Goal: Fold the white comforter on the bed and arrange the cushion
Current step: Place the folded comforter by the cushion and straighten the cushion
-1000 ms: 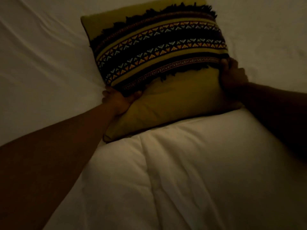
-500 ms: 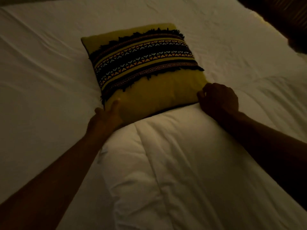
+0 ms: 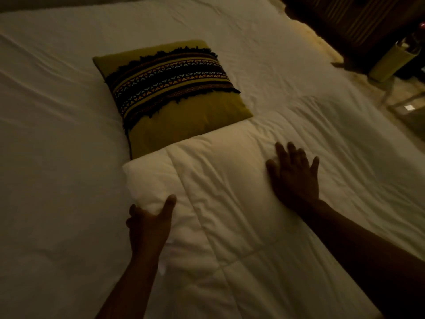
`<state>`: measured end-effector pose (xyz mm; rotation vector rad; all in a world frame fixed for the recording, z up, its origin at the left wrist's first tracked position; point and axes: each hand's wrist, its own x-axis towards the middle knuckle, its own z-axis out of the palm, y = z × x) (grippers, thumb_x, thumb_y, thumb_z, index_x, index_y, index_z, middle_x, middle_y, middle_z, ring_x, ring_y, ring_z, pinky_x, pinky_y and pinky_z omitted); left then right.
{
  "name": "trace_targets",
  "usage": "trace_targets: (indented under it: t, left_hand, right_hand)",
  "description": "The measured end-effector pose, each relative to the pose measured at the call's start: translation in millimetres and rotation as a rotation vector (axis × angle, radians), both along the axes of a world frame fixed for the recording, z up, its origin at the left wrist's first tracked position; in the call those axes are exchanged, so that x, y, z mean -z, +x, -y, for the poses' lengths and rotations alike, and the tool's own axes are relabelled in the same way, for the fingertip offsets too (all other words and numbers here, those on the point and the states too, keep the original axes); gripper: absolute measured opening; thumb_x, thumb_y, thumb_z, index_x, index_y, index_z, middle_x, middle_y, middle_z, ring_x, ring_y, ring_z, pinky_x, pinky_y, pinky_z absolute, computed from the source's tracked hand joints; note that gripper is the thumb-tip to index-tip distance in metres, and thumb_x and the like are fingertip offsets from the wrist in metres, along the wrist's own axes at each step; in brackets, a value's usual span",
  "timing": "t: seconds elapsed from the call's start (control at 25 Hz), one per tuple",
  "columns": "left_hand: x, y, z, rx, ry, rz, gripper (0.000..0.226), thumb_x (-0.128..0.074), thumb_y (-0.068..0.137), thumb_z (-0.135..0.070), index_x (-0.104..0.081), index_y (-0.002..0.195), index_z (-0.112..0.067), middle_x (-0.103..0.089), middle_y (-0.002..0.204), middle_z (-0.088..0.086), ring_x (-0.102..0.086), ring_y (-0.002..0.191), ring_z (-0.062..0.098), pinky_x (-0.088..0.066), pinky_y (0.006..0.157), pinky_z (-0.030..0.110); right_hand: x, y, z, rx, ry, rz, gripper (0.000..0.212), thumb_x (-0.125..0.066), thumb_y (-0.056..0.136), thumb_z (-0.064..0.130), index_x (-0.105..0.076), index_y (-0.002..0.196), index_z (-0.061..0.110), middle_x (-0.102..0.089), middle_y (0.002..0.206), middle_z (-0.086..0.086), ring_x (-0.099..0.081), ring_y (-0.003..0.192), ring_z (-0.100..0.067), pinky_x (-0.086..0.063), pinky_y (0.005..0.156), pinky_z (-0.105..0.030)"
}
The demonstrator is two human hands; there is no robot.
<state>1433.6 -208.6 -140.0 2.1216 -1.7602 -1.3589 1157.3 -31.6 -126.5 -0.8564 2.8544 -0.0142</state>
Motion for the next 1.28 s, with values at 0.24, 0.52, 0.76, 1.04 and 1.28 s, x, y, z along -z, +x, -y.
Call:
trace_targets:
  t: [0.24,0.52,0.76,1.04,1.28]
  left_hand:
    - [21,3,-19,-0.015,-0.048,0.009,0.095,-0.06,0.079,-0.069,-0.034,0.137,0.003,-0.047,0.136,0.031,-0.049,0.122,0.046,-0.042,0.101,0.049]
    - [32,-22,-39,-0.146,-0.156,0.163,0.11,-0.053,0.078,-0.077,-0.025,0.143,0.008,-0.038,0.141,0.037,-0.043,0.126,0.051,-0.037,0.104,0.053]
    - [33,-49,-83,-0.272,-0.049,0.338,0.138,-0.037,0.061,-0.097,0.003,0.155,-0.005,-0.012,0.158,0.03,-0.018,0.143,0.05,-0.014,0.118,0.059]
    - [29,-32,-92,-0.433,0.175,0.313,0.168,-0.043,0.028,-0.107,0.008,0.156,-0.009,-0.018,0.16,0.021,-0.027,0.144,0.041,-0.021,0.119,0.053]
    - [53,-36,-104,-0.405,0.304,0.152,0.154,-0.051,0.03,-0.104,-0.036,0.148,-0.007,-0.05,0.14,0.024,-0.055,0.117,0.041,-0.045,0.102,0.053]
  right_hand:
    - [5,-46,-52,-0.045,0.055,0.017,0.063,-0.007,0.092,0.073,0.007,0.15,0.052,0.005,0.165,0.007,0.004,0.152,-0.022,0.012,0.119,-0.054]
    - [21,-136,-99,-0.264,0.042,-0.106,0.068,-0.011,0.093,0.071,-0.001,0.154,0.043,-0.001,0.166,-0.001,0.003,0.153,-0.023,0.007,0.12,-0.056]
    - [13,-231,-149,-0.147,0.039,-0.121,0.076,-0.017,0.091,0.073,0.002,0.155,0.037,0.01,0.165,-0.002,0.013,0.152,-0.024,0.008,0.12,-0.057]
    - [15,-270,-160,0.424,-0.217,0.544,0.123,-0.032,0.062,0.099,0.014,0.154,0.032,-0.017,0.161,-0.021,-0.035,0.138,-0.045,-0.033,0.112,-0.054]
    - [45,-262,-141,0.454,-0.143,0.665,0.128,-0.046,0.061,0.095,-0.021,0.152,0.009,-0.035,0.153,-0.022,-0.041,0.135,-0.042,-0.035,0.11,-0.046]
